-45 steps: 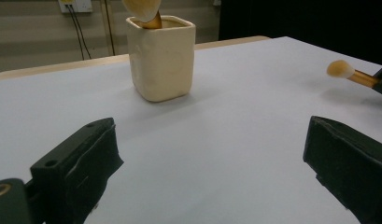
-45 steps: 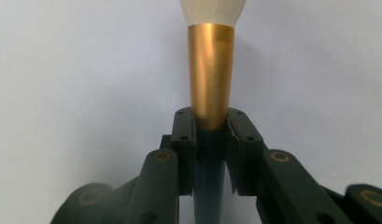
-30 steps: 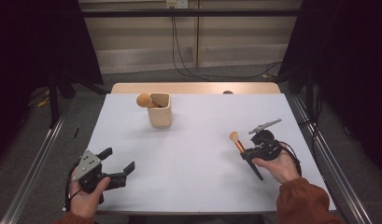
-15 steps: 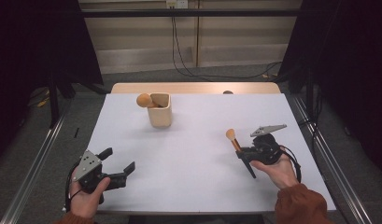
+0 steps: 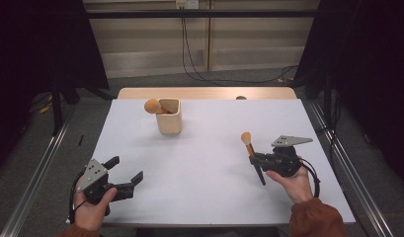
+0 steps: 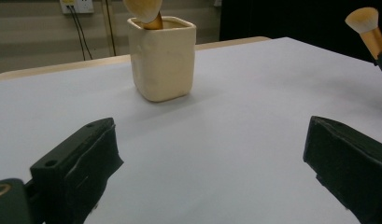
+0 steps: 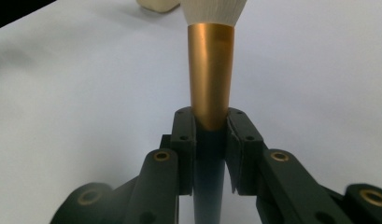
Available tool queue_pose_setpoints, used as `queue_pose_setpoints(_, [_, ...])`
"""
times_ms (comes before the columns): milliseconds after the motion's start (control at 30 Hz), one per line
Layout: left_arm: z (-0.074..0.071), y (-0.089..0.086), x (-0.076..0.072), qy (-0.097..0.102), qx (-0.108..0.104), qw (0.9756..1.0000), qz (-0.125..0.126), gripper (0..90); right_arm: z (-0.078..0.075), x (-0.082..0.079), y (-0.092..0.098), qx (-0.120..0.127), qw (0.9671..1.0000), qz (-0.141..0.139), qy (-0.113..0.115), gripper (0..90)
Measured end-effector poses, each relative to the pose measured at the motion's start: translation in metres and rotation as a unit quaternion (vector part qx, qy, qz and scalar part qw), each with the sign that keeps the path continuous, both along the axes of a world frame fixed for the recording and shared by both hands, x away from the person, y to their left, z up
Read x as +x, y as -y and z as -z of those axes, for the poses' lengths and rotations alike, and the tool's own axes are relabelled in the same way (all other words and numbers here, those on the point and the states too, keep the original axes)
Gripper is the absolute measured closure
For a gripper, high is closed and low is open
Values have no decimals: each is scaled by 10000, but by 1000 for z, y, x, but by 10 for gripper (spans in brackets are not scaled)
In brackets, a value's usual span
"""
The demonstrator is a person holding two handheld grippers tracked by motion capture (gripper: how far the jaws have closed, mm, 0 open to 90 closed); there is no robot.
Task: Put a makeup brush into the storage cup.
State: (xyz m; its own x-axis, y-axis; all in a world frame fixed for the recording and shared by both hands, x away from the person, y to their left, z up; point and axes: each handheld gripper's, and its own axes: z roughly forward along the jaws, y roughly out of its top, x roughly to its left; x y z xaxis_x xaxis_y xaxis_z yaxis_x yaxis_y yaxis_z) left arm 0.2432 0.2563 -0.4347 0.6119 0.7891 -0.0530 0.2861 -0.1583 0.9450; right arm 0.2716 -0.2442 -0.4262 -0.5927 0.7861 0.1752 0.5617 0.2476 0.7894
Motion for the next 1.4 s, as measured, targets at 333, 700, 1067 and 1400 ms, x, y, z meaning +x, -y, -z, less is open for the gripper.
queue_pose_setpoints(333, [-1, 0, 0, 9, -39, 10000, 19, 32, 2, -5, 0, 368, 9984, 53, 435, 753])
queue_pose_setpoints(700, [-4, 4, -2, 68, -95, 9999, 57, 32, 3, -8, 1, 742, 9942, 6, 776, 752])
queue_pose_setpoints(1067, [-11, 7, -4, 149, -129, 9998, 86, 32, 2, -10, -3, 920, 9908, -121, 983, 753])
queue_pose_setpoints(1400, [-16, 20, -5, 187, -203, 9993, 257, 32, 0, -11, -7, 1009, 9892, -258, 1030, 752])
